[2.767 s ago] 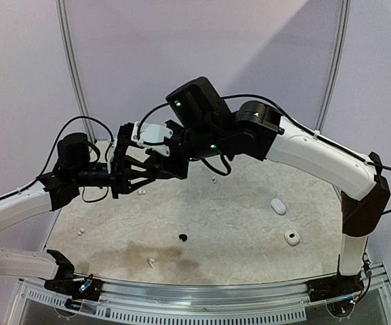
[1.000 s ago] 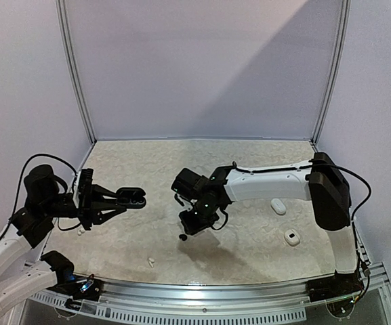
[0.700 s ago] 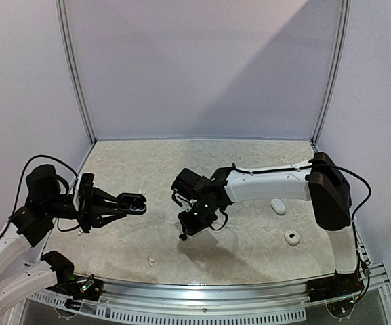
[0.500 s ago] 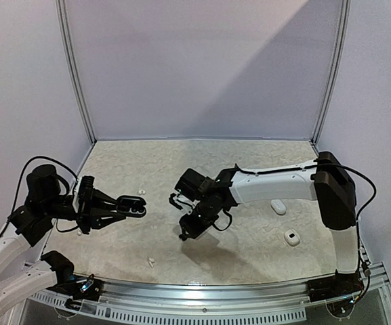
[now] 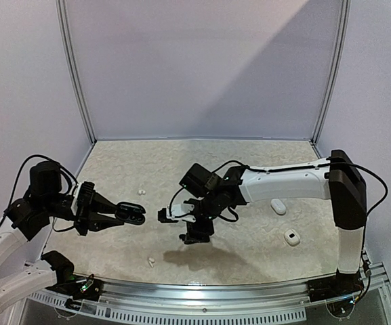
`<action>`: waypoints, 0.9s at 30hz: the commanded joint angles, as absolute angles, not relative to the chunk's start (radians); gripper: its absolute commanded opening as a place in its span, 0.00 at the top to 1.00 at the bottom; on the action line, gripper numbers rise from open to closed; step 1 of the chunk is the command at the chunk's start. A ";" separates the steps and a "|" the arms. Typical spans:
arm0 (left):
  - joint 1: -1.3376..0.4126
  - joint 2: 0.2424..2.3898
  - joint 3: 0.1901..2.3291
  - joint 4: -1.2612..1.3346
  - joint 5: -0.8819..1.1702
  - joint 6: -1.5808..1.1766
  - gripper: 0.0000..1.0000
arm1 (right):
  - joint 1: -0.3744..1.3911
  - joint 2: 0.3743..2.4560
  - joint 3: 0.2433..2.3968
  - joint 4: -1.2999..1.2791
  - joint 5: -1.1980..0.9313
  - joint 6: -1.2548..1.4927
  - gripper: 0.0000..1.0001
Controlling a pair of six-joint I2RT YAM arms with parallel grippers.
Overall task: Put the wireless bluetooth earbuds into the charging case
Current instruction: Rotate the right earbud at the center of the board.
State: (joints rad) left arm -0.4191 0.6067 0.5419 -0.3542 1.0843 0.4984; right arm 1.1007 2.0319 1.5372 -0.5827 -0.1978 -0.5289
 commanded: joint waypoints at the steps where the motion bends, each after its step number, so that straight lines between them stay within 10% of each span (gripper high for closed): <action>1: -0.433 0.632 0.582 -0.490 1.126 0.651 1.00 | 1.106 2.078 1.580 -0.610 -0.231 -0.806 0.19; 27: -0.436 0.802 0.643 -0.765 1.225 1.171 1.00 | 1.106 2.205 1.728 -0.728 -0.260 -1.017 0.19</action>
State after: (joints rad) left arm -0.4255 0.7944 0.6212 -0.6991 1.2167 1.0969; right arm 1.1007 2.1643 1.6966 -0.7078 -0.2432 -0.9855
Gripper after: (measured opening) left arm 0.254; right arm 0.810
